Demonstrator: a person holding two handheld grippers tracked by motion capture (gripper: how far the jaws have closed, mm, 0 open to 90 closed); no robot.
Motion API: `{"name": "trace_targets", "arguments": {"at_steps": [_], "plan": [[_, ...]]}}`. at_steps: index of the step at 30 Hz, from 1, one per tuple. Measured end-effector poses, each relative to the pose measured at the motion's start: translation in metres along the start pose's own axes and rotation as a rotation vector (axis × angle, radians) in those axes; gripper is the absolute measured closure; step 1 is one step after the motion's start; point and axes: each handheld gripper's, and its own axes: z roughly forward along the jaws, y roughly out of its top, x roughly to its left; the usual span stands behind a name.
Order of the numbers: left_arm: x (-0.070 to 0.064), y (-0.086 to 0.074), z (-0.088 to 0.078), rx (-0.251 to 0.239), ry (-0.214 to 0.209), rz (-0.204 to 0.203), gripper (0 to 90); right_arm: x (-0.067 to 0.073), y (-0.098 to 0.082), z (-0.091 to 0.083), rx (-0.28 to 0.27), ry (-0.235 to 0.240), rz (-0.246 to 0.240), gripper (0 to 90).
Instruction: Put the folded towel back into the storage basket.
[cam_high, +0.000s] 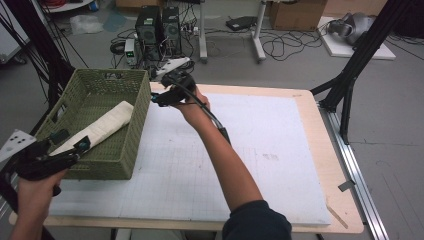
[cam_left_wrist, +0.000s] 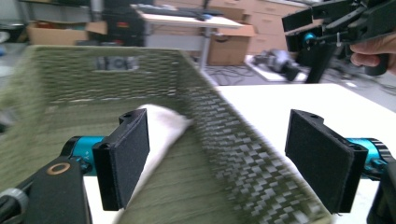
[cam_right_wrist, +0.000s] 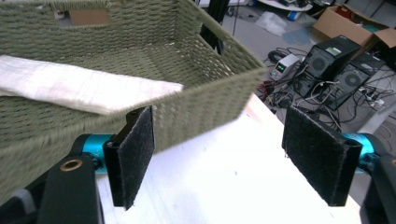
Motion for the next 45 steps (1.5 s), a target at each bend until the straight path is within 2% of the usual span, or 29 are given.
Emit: {"name": "trace_targets", "arguments": {"at_steps": [4,6,10,12,14,15,17,20,25,31,36,43,45], "plan": [[-0.020,0.002,0.018,0.007,-0.062,0.007,22.4,-0.014,-0.019,-0.031,-0.019,-0.023,0.036,21.6],[-0.031,0.002,0.026,0.003,-0.110,0.020,22.4,-0.020,-0.031,-0.047,-0.027,-0.029,0.054,20.2],[-0.052,0.002,0.043,0.005,-0.190,0.040,22.4,-0.028,-0.058,-0.076,-0.029,-0.049,0.102,16.4],[-0.063,0.000,0.052,0.011,-0.223,0.049,22.4,-0.030,-0.072,-0.092,-0.049,-0.066,0.116,16.1],[-0.073,-0.002,0.061,0.017,-0.255,0.058,22.5,-0.030,-0.087,-0.108,-0.052,-0.086,0.123,13.0],[-0.078,-0.004,0.066,0.023,-0.270,0.063,22.5,-0.030,-0.093,-0.116,-0.028,-0.099,0.131,11.7],[-0.089,-0.009,0.074,0.032,-0.295,0.069,22.5,-0.027,-0.109,-0.133,-0.053,-0.121,0.121,11.7],[-0.104,-0.017,0.086,0.052,-0.332,0.075,22.5,-0.023,-0.133,-0.155,-0.053,-0.150,0.125,11.6],[-0.124,-0.029,0.102,0.073,-0.375,0.095,22.5,-0.017,-0.175,-0.179,-0.028,-0.190,0.136,11.4],[-0.138,-0.044,0.113,0.090,-0.419,0.119,22.6,-0.004,-0.221,-0.200,-0.012,-0.229,0.194,11.4],[-0.143,-0.055,0.118,0.107,-0.449,0.143,23.2,0.006,-0.252,-0.219,-0.013,-0.263,0.231,11.4],[-0.141,-0.067,0.121,0.126,-0.444,0.148,23.2,0.011,-0.276,-0.231,-0.013,-0.303,0.271,11.2],[-0.140,-0.069,0.122,0.129,-0.441,0.141,23.2,0.012,-0.280,-0.231,-0.009,-0.316,0.267,11.2]]}}
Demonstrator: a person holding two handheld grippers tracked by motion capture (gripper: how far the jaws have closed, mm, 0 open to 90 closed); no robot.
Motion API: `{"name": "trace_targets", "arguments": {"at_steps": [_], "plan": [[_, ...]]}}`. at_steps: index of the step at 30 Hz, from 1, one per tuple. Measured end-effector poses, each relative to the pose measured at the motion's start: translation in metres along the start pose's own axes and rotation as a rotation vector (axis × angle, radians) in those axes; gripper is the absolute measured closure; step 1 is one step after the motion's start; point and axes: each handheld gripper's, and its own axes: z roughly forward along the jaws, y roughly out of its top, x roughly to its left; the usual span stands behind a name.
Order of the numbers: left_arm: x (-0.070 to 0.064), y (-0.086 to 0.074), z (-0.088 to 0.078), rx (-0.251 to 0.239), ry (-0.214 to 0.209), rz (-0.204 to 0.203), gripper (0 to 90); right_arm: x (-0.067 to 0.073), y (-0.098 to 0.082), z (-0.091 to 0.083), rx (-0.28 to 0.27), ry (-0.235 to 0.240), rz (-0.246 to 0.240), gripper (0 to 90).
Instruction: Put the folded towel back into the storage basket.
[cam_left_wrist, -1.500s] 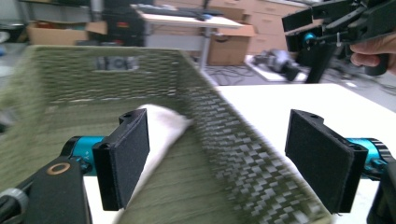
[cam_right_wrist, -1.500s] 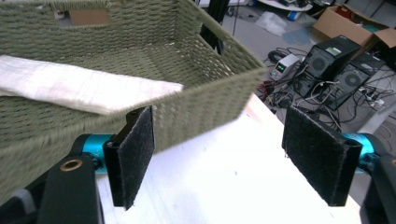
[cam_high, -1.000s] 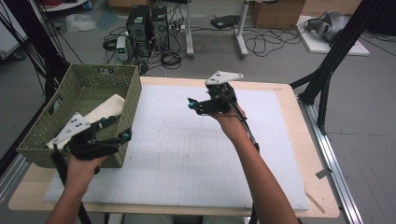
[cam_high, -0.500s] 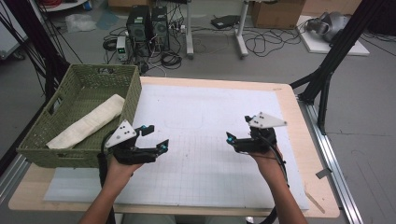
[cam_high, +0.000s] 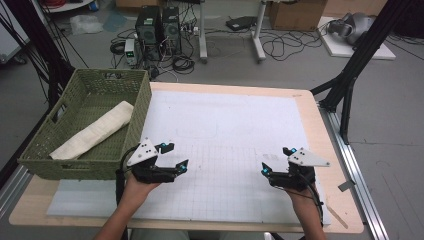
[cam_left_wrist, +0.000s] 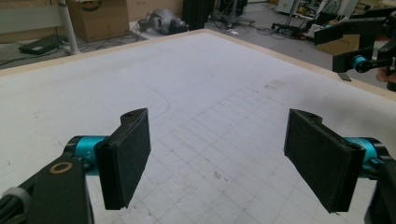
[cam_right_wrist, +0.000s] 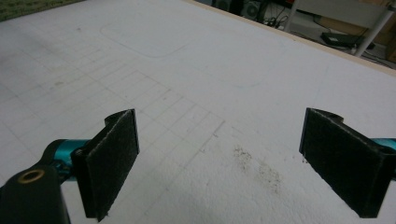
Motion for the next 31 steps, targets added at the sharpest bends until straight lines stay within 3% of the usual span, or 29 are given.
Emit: {"name": "trace_targets", "arguments": {"at_steps": [6,31], "plan": [[0.0014,-0.0055,0.0007,0.011,0.013,-0.004,23.2,-0.0019,-0.0045,-0.0019,-0.012,-0.019,0.017,11.2],[-0.0011,-0.0073,-0.0001,0.023,0.018,0.000,23.3,0.0012,-0.0081,-0.0010,-0.012,-0.014,0.017,11.2]]}}
